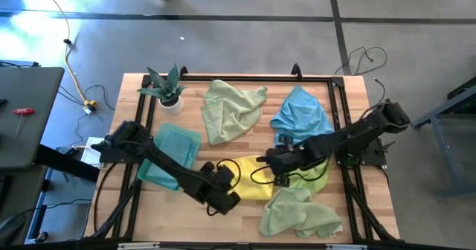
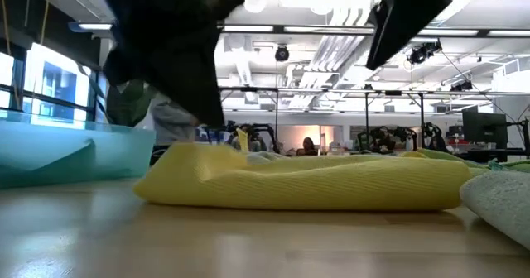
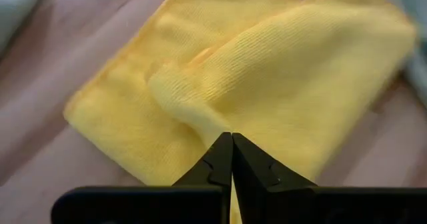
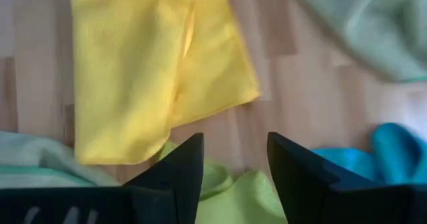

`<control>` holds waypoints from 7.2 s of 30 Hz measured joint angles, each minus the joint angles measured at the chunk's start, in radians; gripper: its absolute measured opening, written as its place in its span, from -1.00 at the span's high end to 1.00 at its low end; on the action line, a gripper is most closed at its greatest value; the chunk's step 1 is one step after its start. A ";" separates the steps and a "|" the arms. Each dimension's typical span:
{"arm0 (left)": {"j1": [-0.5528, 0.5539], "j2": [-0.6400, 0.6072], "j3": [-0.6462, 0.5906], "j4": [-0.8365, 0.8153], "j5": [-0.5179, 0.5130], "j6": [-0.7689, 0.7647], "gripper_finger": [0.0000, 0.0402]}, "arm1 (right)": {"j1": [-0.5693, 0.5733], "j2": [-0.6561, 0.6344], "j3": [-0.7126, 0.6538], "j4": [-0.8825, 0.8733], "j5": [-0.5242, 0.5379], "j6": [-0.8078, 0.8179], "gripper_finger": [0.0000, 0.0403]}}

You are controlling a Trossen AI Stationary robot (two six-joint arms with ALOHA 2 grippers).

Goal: Fold microfiber towels
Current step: Fold the yellow microfiber towel

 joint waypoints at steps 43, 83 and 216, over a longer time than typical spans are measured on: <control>0.189 -0.114 0.002 0.131 0.680 0.301 1.00 | -0.137 0.106 -0.669 1.187 -0.469 0.646 -0.07; 0.196 -0.112 0.002 0.126 0.660 0.258 1.00 | -0.051 0.143 -0.590 1.289 -0.430 0.534 0.99; 0.290 -0.213 -0.502 0.591 0.289 0.097 0.99 | -0.294 0.289 -0.359 0.909 -0.404 0.214 1.00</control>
